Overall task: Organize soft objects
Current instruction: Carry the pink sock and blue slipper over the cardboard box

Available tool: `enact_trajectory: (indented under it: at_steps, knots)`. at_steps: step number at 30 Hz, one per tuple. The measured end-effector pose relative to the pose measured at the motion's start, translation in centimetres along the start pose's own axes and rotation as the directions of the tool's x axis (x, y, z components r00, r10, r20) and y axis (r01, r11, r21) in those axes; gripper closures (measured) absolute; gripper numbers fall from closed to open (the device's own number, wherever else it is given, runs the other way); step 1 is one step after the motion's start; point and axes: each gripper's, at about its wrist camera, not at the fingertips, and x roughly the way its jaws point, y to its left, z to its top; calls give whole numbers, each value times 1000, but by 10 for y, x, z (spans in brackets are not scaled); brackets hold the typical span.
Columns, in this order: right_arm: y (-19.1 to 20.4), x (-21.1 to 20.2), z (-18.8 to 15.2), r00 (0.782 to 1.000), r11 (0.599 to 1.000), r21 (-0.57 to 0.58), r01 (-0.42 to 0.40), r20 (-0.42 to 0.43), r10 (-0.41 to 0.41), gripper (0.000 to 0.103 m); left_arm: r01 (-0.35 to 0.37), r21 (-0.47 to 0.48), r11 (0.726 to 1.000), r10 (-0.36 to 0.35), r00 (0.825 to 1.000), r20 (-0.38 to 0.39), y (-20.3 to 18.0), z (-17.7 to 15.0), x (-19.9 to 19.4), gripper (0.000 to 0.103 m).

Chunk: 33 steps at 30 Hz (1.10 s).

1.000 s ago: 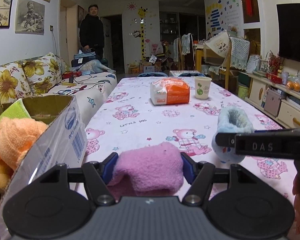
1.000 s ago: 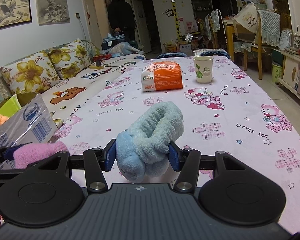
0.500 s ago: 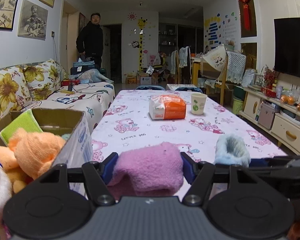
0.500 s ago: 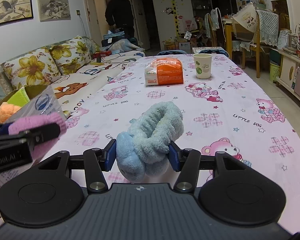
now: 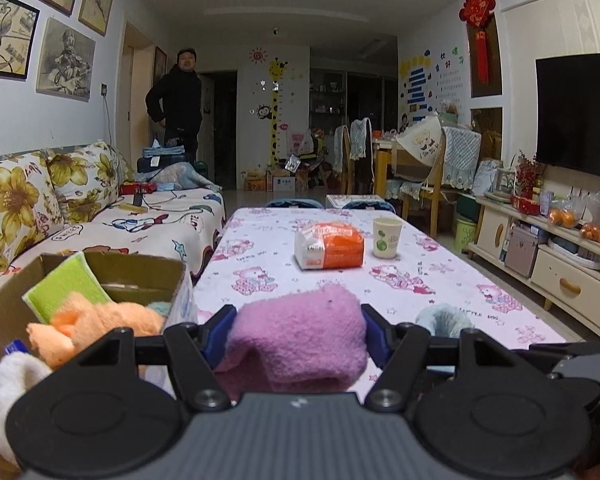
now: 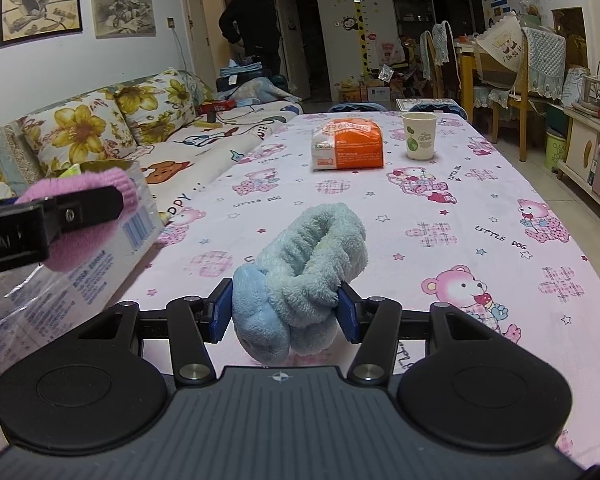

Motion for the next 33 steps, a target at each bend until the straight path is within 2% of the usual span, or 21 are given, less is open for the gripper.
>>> enact_trajectory:
  at_steps: [10,18,26,33]
  knots:
    - [19,-15,6,998,998,-39,-48,39,49,37,-15,-32,999,17,998,53,16,7,-20,38]
    - [41,-19,19,992,992,-79,-97,75,103,37,-54,-90,994,63,993,98,38,12,-32,38]
    - [59,-12,31,984,983,-109,-148,82,158,37,-140,-156,978,159,980,121,64,13,-36,37]
    - [77,0,45,974,970,-140,-199,81,211,37,-227,-233,946,261,957,128,90,12,-40,37]
